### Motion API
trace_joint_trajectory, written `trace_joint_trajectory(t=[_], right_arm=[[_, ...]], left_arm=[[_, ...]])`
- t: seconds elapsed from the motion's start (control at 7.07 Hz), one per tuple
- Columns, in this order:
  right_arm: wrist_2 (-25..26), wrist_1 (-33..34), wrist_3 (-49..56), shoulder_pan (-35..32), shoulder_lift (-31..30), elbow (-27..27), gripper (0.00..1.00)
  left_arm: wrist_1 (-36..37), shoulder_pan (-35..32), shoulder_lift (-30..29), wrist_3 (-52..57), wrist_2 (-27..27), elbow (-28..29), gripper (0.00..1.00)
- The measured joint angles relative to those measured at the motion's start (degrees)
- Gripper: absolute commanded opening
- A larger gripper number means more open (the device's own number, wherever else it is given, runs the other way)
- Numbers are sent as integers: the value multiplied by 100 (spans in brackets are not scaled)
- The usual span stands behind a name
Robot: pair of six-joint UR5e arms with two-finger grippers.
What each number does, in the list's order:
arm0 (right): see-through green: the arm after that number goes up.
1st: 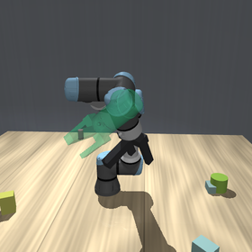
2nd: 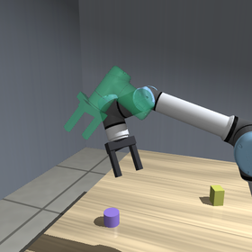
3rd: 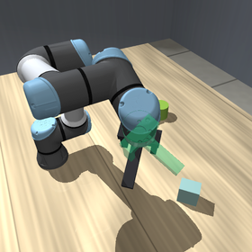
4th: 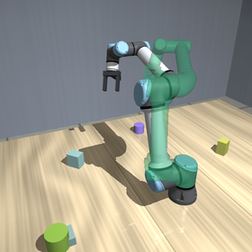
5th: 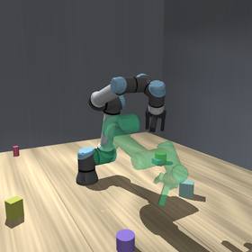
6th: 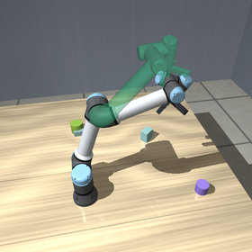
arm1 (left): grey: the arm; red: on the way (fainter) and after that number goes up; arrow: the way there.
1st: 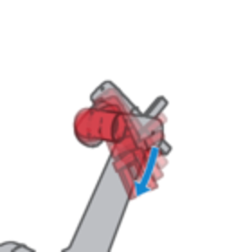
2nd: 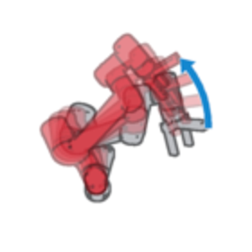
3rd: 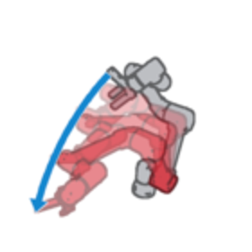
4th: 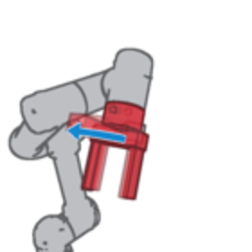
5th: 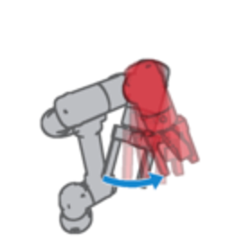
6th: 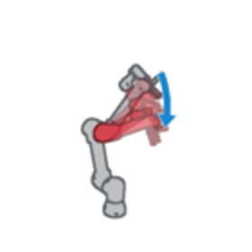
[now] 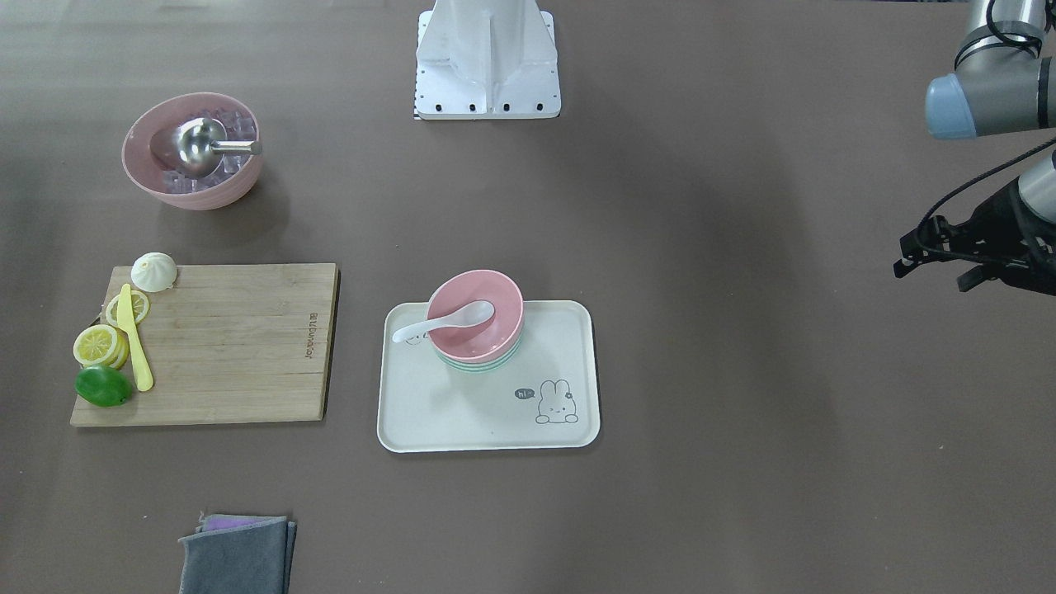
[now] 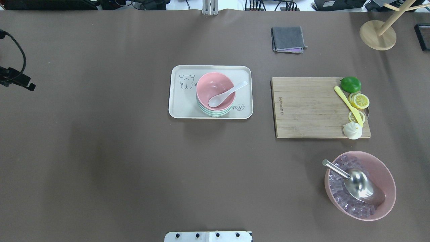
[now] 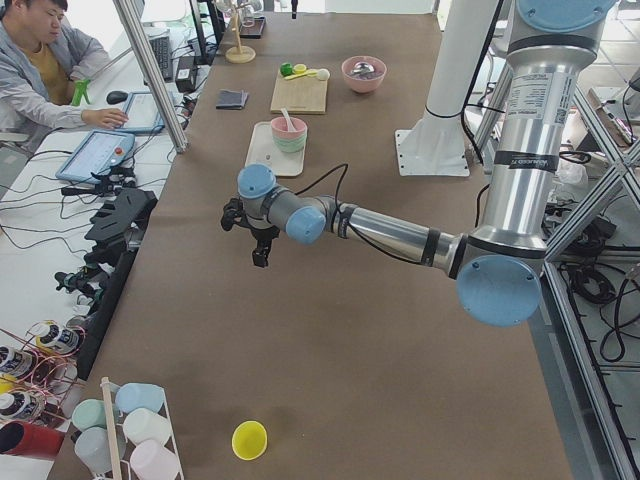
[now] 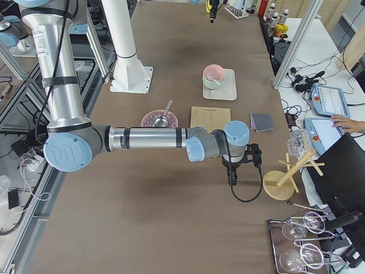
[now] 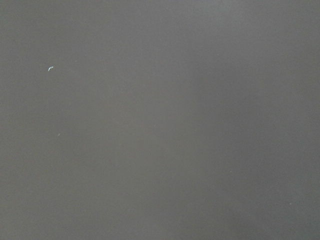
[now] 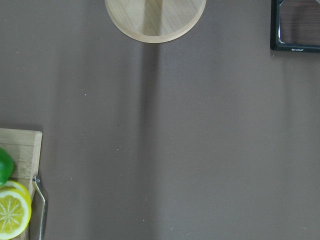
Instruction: Stack pink bowl on green and place spoon
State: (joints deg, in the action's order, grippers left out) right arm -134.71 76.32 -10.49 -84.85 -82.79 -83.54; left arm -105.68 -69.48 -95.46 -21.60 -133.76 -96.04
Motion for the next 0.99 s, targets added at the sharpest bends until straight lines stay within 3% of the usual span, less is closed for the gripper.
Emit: trace_joint_trajectory(t=[0.42,0.99], right_arm=[[9,0,-2,3,2,16,100],[6,-3,-19,3,-1,2,100]], left_arm=[[9,-259,230,1252,329,273,98],[10,-292,204,1475,317,312,98]])
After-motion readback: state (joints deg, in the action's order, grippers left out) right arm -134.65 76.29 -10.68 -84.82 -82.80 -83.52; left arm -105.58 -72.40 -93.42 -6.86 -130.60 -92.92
